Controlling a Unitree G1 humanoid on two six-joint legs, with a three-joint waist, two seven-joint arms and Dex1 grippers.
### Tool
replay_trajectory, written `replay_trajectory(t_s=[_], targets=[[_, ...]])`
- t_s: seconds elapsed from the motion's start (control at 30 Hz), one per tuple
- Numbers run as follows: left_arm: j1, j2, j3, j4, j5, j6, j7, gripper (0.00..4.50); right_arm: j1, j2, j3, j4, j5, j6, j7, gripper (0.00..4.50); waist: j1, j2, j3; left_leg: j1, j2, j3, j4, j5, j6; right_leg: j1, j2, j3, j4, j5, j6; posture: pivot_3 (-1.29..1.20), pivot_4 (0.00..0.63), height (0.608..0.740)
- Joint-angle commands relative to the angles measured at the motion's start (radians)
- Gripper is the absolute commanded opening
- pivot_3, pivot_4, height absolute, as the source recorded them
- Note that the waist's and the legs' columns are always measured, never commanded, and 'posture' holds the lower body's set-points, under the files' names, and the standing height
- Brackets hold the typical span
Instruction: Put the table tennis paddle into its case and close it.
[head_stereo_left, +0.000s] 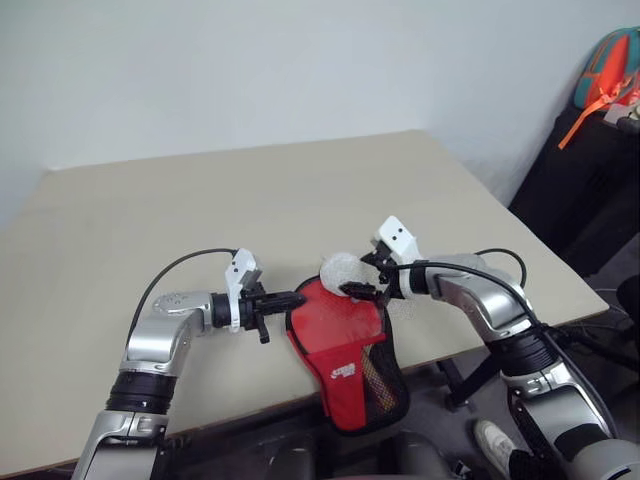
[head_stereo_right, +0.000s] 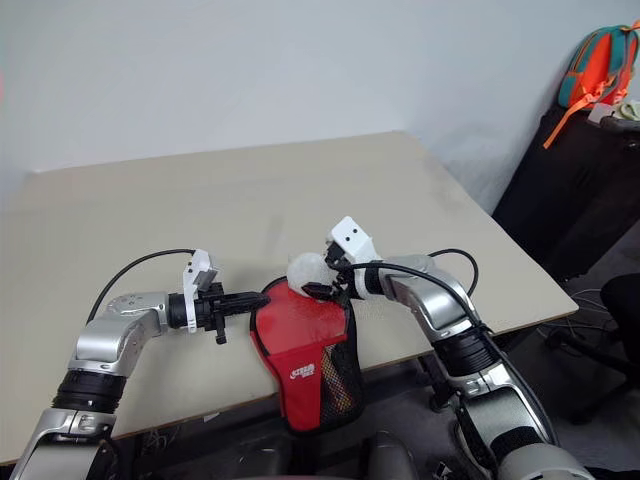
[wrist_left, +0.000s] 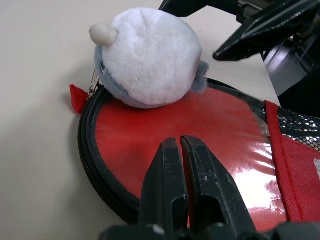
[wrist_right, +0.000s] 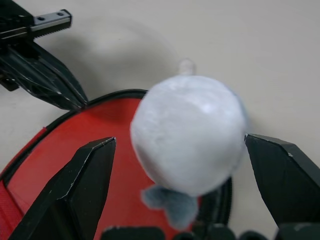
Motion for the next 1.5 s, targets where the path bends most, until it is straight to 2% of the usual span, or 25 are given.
replay_trajectory(t_s=[0.03,0.23,0.27,0.33,0.57,0.73,1.13,1.5], targets=[[-0.015,0.013,0.003,-0.037,-0.011,-0.018,0.001,0.00,-0.046,0.022,-0.001,0.055,-0.033,-0.067,-0.010,4.47,0.000,0.000,0.000,0.000,0.000,0.001,0.000,0.000,0.000,0.000,0.000,0.000,0.000,0.000,0.000,0.00,0.000,0.715],[-0.024,0.003,-0.009,-0.035,-0.009,-0.021,0.006,0.00,-0.077,0.063,0.002,0.181,-0.083,-0.148,-0.020,4.47,-0.001,0.000,0.000,0.000,0.000,0.004,-0.001,0.000,-0.001,-0.002,0.000,0.002,0.001,0.000,0.000,0.00,0.000,0.715],[-0.024,0.002,-0.011,-0.037,-0.009,-0.022,0.007,0.00,-0.081,0.068,0.000,0.194,-0.089,-0.156,-0.022,4.31,-0.003,0.000,0.000,0.000,0.000,0.005,-0.001,0.001,-0.001,-0.002,0.001,0.002,0.001,0.000,0.000,0.00,0.000,0.715],[-0.024,0.000,-0.017,-0.042,-0.008,-0.025,0.008,0.00,-0.085,0.075,-0.003,0.214,-0.099,-0.170,-0.021,3.88,-0.004,0.000,0.000,0.000,0.000,0.006,-0.002,0.001,-0.001,-0.002,0.001,0.003,0.001,0.000,0.000,0.00,0.000,0.715],[-0.056,-0.040,-0.059,-0.055,0.001,-0.042,0.026,0.00,-0.105,0.087,-0.025,0.259,-0.111,-0.185,-0.018,1.38,-0.005,0.000,0.000,0.000,0.000,0.007,-0.006,0.003,-0.004,-0.003,0.001,0.005,0.002,0.001,-0.001,0.00,0.000,0.715],[-0.066,-0.079,-0.112,-0.026,0.035,-0.087,0.041,0.00,-0.132,0.083,-0.030,0.294,-0.124,-0.205,-0.017,0.07,-0.005,0.000,0.000,0.000,0.000,0.008,-0.006,0.003,-0.004,-0.003,0.002,0.005,0.002,0.001,0.000,0.00,0.000,0.715],[-0.055,-0.148,-0.211,0.115,0.169,-0.291,0.088,0.00,-0.197,0.074,-0.050,0.403,-0.151,-0.266,-0.013,0.01,-0.004,0.000,-0.001,0.000,0.000,0.008,-0.006,0.003,-0.004,-0.004,0.002,0.005,0.002,0.002,0.001,0.00,0.000,0.715],[-0.052,-0.141,-0.244,0.216,0.232,-0.372,0.075,0.00,-0.244,0.039,-0.055,0.477,-0.180,-0.323,0.002,0.01,-0.003,0.001,-0.002,0.002,0.000,0.007,-0.006,0.003,-0.004,-0.002,0.001,0.005,0.002,0.002,0.000,0.00,0.000,0.715]])
